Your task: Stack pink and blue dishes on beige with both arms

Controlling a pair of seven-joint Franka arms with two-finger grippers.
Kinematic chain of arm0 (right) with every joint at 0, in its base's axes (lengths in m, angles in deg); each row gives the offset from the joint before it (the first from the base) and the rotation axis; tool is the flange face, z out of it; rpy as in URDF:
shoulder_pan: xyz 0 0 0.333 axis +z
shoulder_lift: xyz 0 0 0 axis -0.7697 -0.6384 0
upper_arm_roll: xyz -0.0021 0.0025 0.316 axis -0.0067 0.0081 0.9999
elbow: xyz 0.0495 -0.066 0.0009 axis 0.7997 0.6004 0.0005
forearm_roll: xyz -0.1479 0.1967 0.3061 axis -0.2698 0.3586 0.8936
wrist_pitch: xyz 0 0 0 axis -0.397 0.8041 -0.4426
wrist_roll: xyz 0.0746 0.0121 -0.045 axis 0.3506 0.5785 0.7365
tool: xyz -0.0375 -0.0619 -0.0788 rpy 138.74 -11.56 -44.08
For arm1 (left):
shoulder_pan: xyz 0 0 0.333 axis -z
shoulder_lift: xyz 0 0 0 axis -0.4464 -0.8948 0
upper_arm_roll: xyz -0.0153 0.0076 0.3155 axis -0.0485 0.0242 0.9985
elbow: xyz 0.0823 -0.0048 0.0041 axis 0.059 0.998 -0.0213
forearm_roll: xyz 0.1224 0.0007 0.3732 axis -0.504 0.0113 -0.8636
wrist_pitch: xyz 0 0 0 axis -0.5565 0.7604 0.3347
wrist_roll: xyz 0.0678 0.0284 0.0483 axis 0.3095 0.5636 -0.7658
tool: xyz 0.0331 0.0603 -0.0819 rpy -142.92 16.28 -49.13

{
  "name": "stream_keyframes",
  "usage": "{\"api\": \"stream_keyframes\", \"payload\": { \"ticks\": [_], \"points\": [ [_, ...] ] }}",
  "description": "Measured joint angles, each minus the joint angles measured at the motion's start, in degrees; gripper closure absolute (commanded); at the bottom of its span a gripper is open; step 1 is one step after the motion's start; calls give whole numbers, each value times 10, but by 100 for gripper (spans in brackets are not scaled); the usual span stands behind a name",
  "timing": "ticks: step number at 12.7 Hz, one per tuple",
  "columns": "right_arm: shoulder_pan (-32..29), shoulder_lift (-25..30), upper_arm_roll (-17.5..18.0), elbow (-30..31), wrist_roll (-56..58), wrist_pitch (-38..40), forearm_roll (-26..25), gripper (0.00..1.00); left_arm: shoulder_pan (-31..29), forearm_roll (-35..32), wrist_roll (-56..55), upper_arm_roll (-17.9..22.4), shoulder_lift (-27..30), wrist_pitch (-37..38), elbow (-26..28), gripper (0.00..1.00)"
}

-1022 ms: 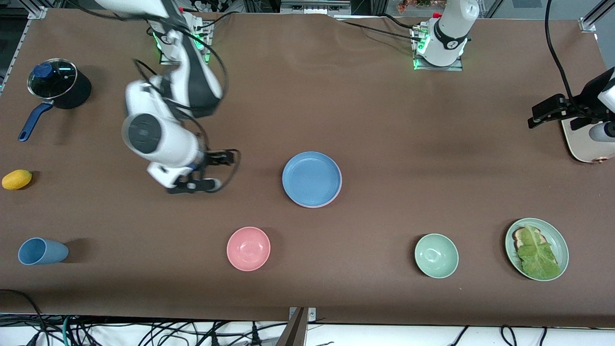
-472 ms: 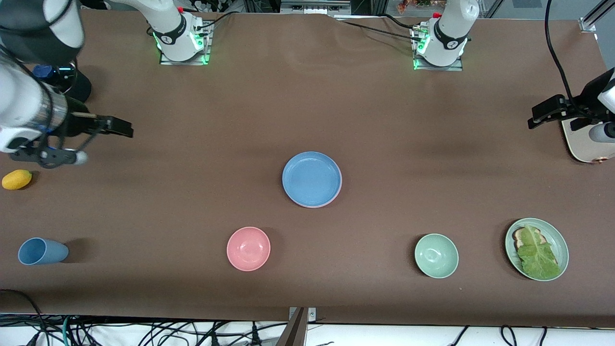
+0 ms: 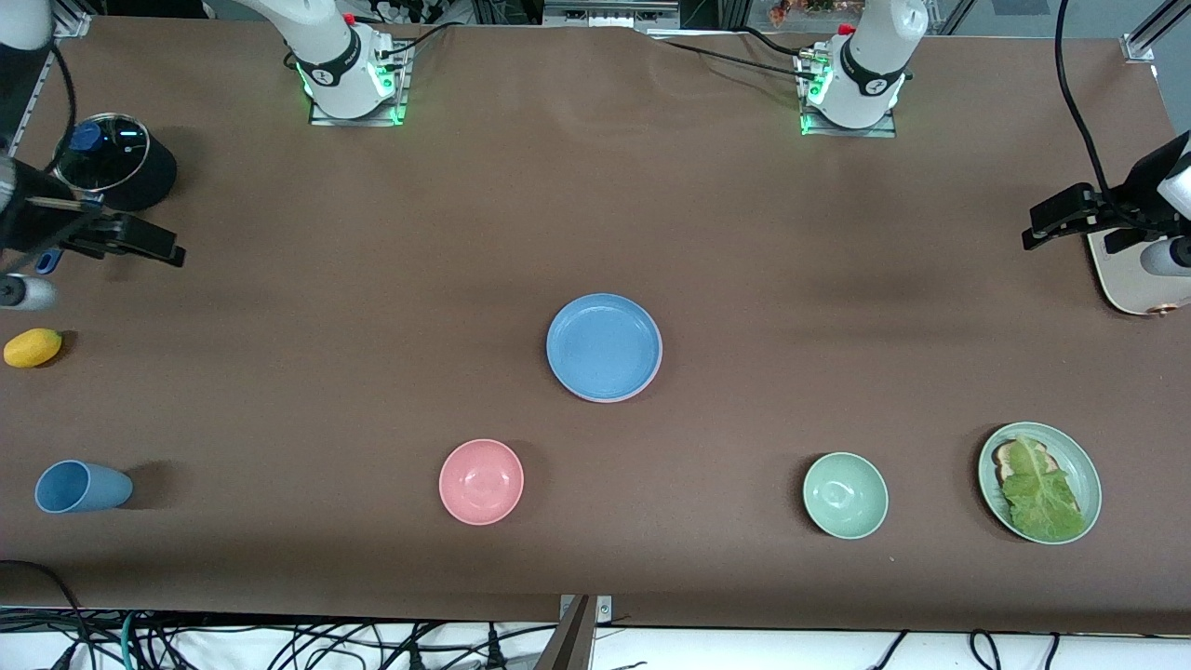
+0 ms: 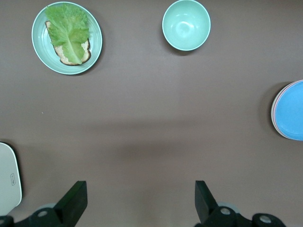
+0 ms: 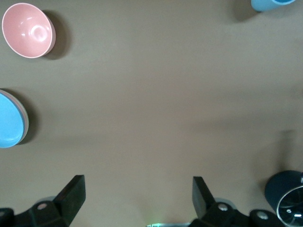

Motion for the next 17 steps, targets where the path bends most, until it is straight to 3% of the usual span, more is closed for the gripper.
{"api": "stream_keyframes", "payload": {
  "ticks": [3, 5, 8, 10, 17],
  "points": [
    [-125, 69, 168, 76, -14, -23, -77, 0, 0, 0, 0, 0, 0, 0, 0, 0],
    [-140, 132, 206, 163, -38, -76, -89, 0, 0, 0, 0, 0, -1, 0, 0, 0],
    [-138, 179, 182, 234, -41, -111, -89, 0, 0, 0, 0, 0, -1, 0, 0, 0],
    [-140, 177, 169, 239, -40, -117, -89, 0, 0, 0, 0, 0, -1, 0, 0, 0],
    [-143, 174, 174, 239, -40, -122, -89, 0, -1, 2, 0, 0, -1, 0, -1, 0]
  ]
}}
